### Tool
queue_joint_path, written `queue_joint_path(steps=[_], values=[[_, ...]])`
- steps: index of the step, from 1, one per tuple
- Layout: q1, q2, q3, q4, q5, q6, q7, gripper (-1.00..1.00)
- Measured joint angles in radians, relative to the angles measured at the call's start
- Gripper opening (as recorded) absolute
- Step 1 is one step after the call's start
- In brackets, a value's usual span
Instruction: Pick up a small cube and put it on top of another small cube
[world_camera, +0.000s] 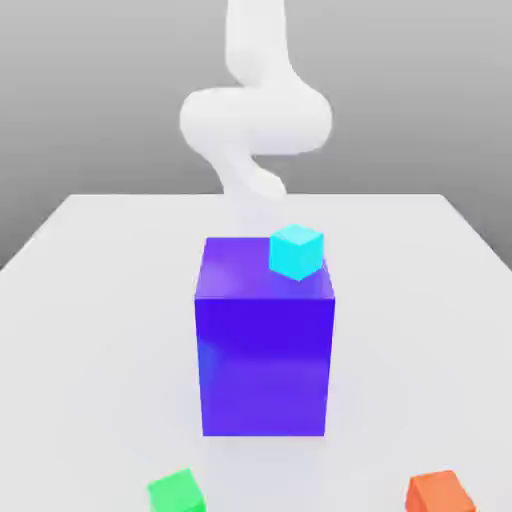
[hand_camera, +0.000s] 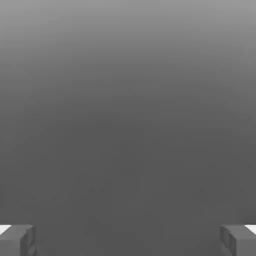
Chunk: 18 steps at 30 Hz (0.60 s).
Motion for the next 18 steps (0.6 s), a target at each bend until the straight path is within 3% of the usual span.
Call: queue_joint_path(steps=[18], values=[[0.098, 0.658, 0.191, 0.145, -0.107, 0.108, 0.081, 0.0]])
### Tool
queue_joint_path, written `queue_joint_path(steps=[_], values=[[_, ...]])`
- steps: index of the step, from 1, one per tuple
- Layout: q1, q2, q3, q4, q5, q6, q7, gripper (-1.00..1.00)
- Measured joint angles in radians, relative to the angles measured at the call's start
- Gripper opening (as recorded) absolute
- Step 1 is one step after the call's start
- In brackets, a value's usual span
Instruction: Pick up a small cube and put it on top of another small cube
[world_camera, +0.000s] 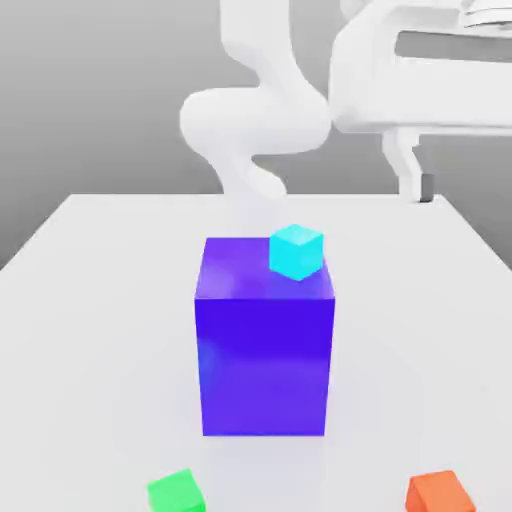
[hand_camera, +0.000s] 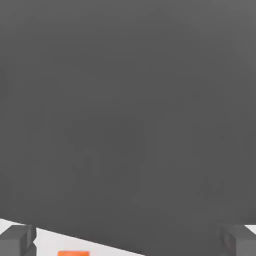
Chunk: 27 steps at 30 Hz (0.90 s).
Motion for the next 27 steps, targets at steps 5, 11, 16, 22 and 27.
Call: queue_joint_path(steps=[5, 11, 16, 22, 27], values=[[0.06, 0.184, 0.018, 0.041, -0.048, 0.028, 0.035, 0.0], [0.128, 0.403, 0.037, 0.089, -0.095, 0.062, 0.069, 0.0], [0.19, 0.584, 0.044, 0.129, -0.124, 0.1, 0.091, 0.0], [0.226, 0.717, 0.006, 0.163, -0.162, 0.188, 0.116, -1.0], [0.227, 0.718, 0.006, 0.163, -0.16, 0.188, 0.114, -1.0]])
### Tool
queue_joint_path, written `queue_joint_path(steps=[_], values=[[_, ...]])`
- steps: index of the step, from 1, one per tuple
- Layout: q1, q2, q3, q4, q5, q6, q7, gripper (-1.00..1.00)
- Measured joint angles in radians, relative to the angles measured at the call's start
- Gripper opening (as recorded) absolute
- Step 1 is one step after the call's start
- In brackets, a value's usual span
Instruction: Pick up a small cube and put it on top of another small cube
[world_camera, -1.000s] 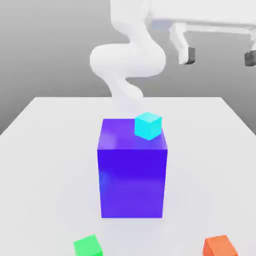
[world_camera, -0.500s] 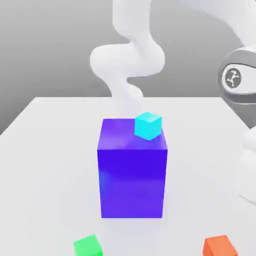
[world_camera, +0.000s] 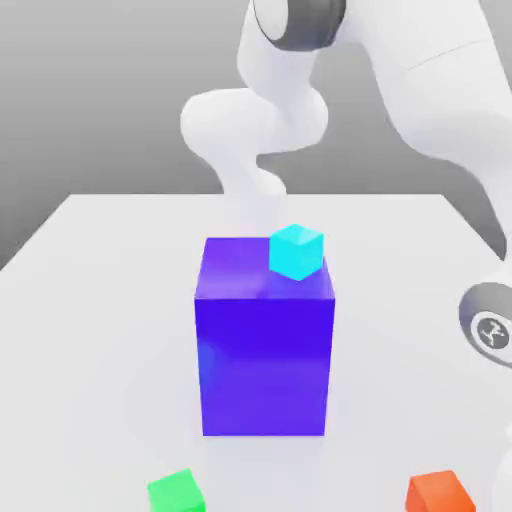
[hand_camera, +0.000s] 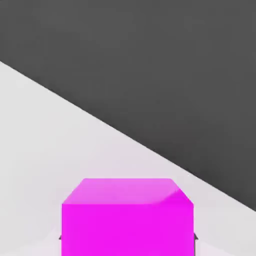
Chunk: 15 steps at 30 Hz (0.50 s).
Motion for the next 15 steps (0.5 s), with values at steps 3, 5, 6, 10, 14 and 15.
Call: queue_joint_path(steps=[3, 5, 6, 10, 14, 15], values=[[-0.02, -0.088, 0.027, -0.023, 0.031, -0.064, -0.021, -1.0], [-0.067, -0.147, 0.016, -0.061, 0.056, -0.084, -0.041, -1.0], [-0.096, -0.17, 0.001, -0.084, 0.069, -0.085, -0.051, -1.0], [-0.212, -0.261, -0.053, -0.182, 0.121, -0.072, -0.092, -1.0], [-0.329, -0.359, -0.112, -0.292, 0.186, -0.049, -0.14, -1.0], [-0.358, -0.375, -0.128, -0.316, 0.202, -0.04, -0.153, -1.0]])
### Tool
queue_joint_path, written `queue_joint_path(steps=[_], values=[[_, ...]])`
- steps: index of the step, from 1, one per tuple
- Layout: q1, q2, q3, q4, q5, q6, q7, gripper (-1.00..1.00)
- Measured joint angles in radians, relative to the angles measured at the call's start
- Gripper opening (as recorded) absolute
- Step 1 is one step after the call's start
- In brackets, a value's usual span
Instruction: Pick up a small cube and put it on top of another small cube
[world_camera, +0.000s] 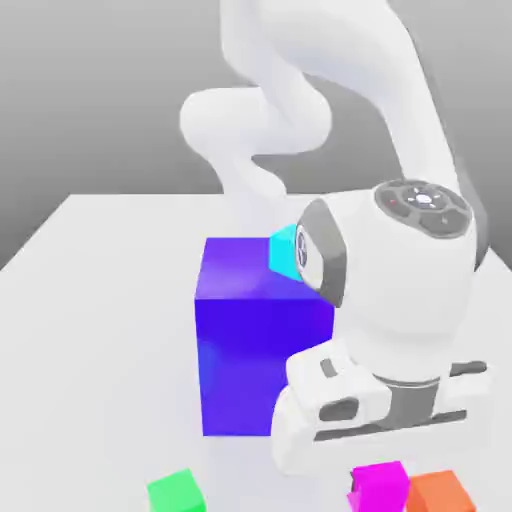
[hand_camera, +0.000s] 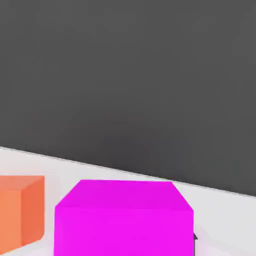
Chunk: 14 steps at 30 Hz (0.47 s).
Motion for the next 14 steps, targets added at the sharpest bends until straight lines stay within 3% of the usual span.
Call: queue_joint_path(steps=[3, 4, 10, 14], values=[[-0.087, 0.016, -0.055, -0.045, 0.04, 0.066, -0.038, -1.0], [-0.118, 0.046, -0.072, -0.052, 0.052, 0.104, -0.05, 1.0], [-0.136, 0.063, -0.081, -0.055, 0.059, 0.125, -0.058, 1.0], [-0.152, -0.032, -0.089, -0.064, 0.066, 0.04, -0.066, 1.0]])
